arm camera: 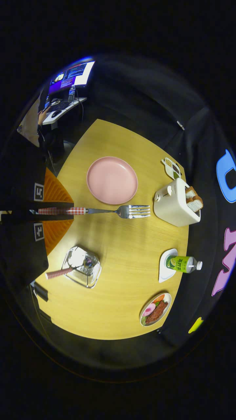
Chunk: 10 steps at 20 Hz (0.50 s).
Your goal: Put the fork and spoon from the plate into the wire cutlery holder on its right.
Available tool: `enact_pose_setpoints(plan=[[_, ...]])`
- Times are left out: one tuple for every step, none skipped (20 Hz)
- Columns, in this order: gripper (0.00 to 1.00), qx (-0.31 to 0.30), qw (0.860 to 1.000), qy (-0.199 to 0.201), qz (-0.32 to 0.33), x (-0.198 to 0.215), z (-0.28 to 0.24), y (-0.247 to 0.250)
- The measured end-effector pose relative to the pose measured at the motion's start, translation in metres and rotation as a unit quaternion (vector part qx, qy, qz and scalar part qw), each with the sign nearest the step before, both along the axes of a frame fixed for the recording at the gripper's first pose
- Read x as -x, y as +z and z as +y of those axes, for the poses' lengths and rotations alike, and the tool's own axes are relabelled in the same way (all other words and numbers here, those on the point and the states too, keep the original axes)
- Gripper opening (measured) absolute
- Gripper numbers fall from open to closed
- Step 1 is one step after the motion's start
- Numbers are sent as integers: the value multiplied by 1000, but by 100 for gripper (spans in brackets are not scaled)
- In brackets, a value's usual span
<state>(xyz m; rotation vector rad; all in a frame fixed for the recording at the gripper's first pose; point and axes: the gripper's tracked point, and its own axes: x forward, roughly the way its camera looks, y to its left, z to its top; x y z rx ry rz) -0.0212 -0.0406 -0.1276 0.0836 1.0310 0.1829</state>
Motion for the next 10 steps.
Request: enact_pose_setpoints(plan=[[9, 18, 1000, 7, 10, 7, -16, 5], [9, 36, 999, 15, 20, 13, -31, 9], [9, 52, 998, 24, 31, 19, -44, 13], [9, 65, 996, 32, 44, 24, -55, 15], [9, 76, 995, 40, 60, 29, -65, 15], [9, 84, 992, 48, 79, 35, -73, 13], [9, 91, 989, 56, 100, 40, -80, 10], [9, 99, 985, 66, 125, 47, -88, 5], [9, 109, 980, 77, 149, 52, -96, -1], [9, 121, 974, 88, 170, 57, -103, -6]])
